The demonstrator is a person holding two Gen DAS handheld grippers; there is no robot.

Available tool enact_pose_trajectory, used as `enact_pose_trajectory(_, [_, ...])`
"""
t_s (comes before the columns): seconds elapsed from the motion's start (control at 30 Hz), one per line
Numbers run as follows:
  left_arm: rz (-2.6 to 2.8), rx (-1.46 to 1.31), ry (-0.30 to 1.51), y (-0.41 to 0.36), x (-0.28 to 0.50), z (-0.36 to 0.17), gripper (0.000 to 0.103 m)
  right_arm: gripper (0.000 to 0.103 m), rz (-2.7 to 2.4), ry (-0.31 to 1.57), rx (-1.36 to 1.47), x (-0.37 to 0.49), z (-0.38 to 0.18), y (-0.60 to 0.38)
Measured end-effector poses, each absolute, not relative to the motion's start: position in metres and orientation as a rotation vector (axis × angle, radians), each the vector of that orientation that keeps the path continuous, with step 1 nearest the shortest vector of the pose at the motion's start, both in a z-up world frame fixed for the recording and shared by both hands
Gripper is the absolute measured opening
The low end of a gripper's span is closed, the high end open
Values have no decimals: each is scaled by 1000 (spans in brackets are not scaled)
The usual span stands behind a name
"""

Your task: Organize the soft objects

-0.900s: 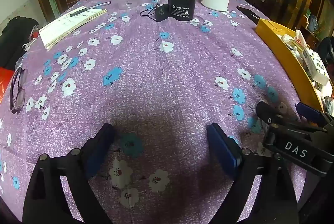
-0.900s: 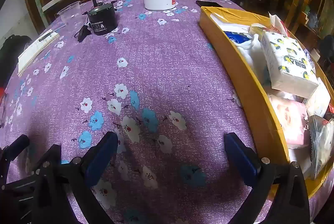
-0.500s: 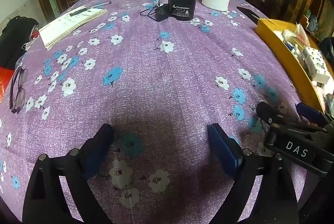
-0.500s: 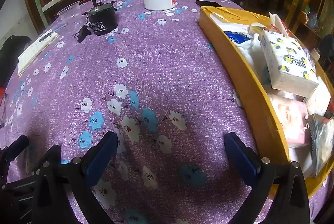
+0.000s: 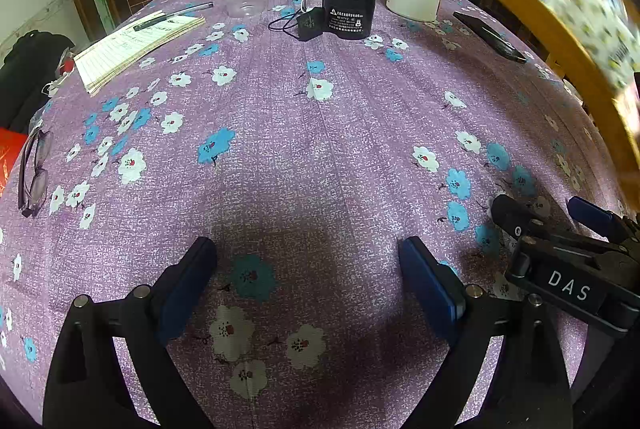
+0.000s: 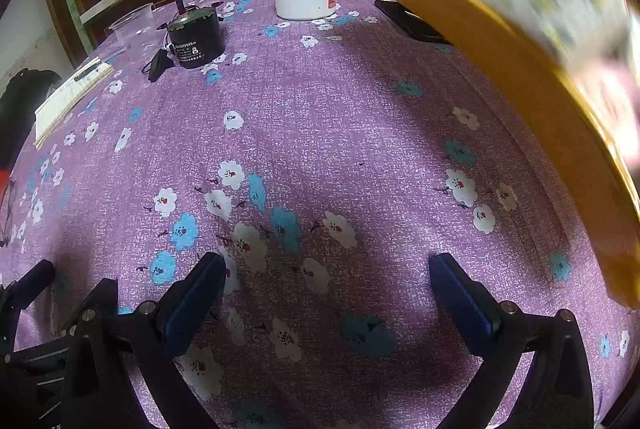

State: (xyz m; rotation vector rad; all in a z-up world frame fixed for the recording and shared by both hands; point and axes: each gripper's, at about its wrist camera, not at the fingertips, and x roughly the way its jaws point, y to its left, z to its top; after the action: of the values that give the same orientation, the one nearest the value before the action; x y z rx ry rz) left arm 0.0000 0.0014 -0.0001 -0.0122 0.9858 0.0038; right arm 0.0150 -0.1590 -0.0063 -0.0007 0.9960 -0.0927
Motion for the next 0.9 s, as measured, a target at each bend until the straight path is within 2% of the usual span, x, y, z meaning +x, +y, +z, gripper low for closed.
enact_pose_trajectory(0.9, [4,-13,986,2,2,-2,94,103,-92,996,0,16,-4,-160])
